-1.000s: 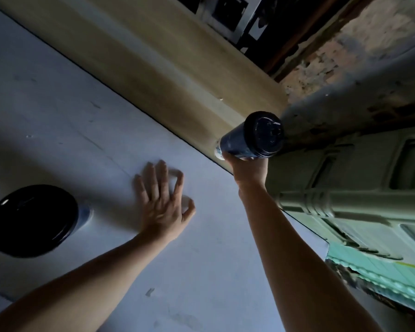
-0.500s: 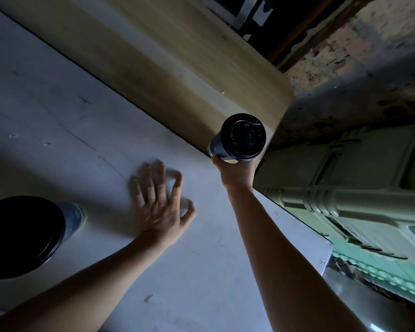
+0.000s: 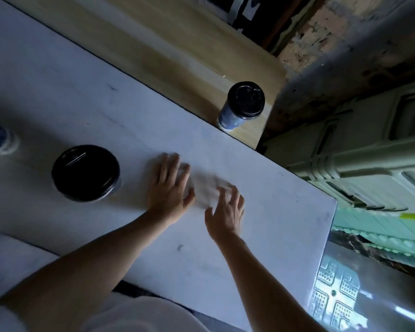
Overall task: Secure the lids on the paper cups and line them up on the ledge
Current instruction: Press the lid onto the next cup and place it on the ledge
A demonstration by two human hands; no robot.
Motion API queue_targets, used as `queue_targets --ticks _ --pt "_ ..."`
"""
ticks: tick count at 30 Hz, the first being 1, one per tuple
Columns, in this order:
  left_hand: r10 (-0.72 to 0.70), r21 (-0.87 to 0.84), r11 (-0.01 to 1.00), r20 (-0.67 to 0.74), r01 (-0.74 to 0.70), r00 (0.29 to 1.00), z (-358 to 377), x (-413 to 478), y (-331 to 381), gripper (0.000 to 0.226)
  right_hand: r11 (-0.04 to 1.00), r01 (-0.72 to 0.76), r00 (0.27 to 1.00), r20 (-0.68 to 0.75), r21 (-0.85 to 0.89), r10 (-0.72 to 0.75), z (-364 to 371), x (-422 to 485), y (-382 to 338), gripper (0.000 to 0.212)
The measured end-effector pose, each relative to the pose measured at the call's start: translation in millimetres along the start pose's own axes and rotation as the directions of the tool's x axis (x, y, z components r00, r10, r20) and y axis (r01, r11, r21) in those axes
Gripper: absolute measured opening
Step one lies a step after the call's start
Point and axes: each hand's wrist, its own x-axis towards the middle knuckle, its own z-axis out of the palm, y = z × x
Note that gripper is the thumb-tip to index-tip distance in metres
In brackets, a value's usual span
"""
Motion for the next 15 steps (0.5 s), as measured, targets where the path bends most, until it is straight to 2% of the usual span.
queue_targets --ticks 4,7,11,15 --pt "0.143 0.078 0.986 0.05 -0.147 0.988 -5 -75 -26 0.06 0.996 0.069 0.996 0.06 -0.063 -0.065 26 -61 -8 0.066" --pt "0.174 0.111 0.976 0.124 -0.188 0.977 -20 -128 -53 0.059 0.99 0.119 0.99 0.091 -0.078 -0.111 42 -94 -18 0.066" --pt "-0.024 0.147 0.989 0.191 -0.004 0.981 -50 -180 -93 0.052 0.978 0.187 0.977 0.117 -0.086 -0.177 61 -127 -38 0.067" --pt "-0.214 0.169 0.968 0.184 0.184 0.959 -82 -198 -135 0.055 0.973 0.214 0.969 0.142 -0.081 -0.201 66 -138 -64 0.061"
